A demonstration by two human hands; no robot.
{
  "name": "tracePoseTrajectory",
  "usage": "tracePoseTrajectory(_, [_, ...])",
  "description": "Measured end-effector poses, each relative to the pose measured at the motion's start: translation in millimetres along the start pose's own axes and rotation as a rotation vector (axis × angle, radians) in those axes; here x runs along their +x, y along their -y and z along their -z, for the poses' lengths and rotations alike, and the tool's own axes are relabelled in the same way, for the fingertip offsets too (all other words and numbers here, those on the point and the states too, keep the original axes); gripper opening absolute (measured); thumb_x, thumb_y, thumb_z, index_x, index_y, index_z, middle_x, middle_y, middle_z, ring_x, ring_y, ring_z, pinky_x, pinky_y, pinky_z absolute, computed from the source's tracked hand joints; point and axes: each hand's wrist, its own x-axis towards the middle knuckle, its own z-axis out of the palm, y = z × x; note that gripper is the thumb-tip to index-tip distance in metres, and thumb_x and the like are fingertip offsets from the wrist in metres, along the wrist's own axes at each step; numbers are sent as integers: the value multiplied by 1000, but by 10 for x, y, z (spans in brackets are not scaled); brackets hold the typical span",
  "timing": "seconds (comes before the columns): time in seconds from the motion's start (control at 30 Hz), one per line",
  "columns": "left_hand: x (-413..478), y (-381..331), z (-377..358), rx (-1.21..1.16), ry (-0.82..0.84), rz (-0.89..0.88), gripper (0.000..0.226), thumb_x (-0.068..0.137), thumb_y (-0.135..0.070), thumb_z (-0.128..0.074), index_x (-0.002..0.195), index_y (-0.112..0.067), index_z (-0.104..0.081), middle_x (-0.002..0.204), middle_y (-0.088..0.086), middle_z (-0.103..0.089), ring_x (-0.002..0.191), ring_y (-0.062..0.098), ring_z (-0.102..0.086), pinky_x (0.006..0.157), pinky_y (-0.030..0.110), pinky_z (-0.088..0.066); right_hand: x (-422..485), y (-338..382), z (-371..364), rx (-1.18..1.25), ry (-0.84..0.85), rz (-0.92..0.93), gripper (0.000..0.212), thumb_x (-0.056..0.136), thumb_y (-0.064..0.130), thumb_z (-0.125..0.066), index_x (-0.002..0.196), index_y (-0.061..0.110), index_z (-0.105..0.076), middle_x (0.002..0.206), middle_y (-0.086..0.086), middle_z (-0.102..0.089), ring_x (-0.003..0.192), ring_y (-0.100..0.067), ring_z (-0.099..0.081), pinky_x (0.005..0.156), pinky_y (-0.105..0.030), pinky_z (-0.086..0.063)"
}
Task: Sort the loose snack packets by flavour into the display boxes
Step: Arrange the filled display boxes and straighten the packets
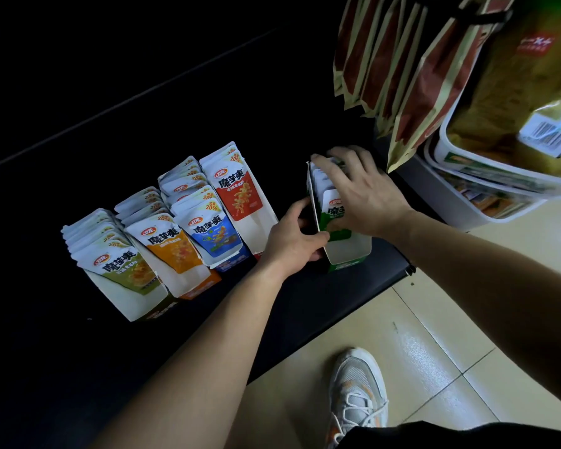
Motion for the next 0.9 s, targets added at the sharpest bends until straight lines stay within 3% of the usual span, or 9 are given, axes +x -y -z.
tracePoseTrajectory(0.13, [-3,20,-31,18,-20,-10,79,88,-21,-75,151,-39,-31,151,7,-40,99,15,-62,68,24,-60,-39,-43,-10,127,-22,-57,127,54,46,-92,156,19,-21,149,-10,-32,132,-37,-35,86,-52,-55])
tracePoseTrajectory(0.3, [16,60,-26,28,-9,-20,76,90,-21,-73,152,-39,-31,152,6,-41,86,3,-62,68,24,-60,12,-35,-57,191,15,-92,118,64,42,-92,155,21,-19,149,-10,-26,115,-42,-55,74,-47,-56])
tracePoseTrajectory(0.47, [34,100,-10,12,4,-9,76,88,-25,-74,150,-41,-33,151,6,-42,101,16,-66,71,27,-61,-3,-59,-74,158,-3,-104,118,63,49,-90,153,25,-18,148,-10,-27,110,-43,-59,72,-48,-57])
tracePoseTrajectory(0.7, [29,102,-27,19,8,-12,76,89,-25,-74,151,-41,-34,150,5,-43,91,8,-66,72,28,-62,13,-34,-50,111,10,-145,114,62,58,-87,149,28,-20,148,-11,-30,103,-44,-63,72,-48,-57])
tracePoseTrajectory(0.9, [-15,56,-28,-7,-7,7,74,91,-26,-72,152,-40,-32,144,4,-48,78,21,-74,67,28,-61,-198,18,-5,321,14,-296,121,71,53,-84,158,24,-6,156,-13,-26,126,-41,-51,82,-46,-52])
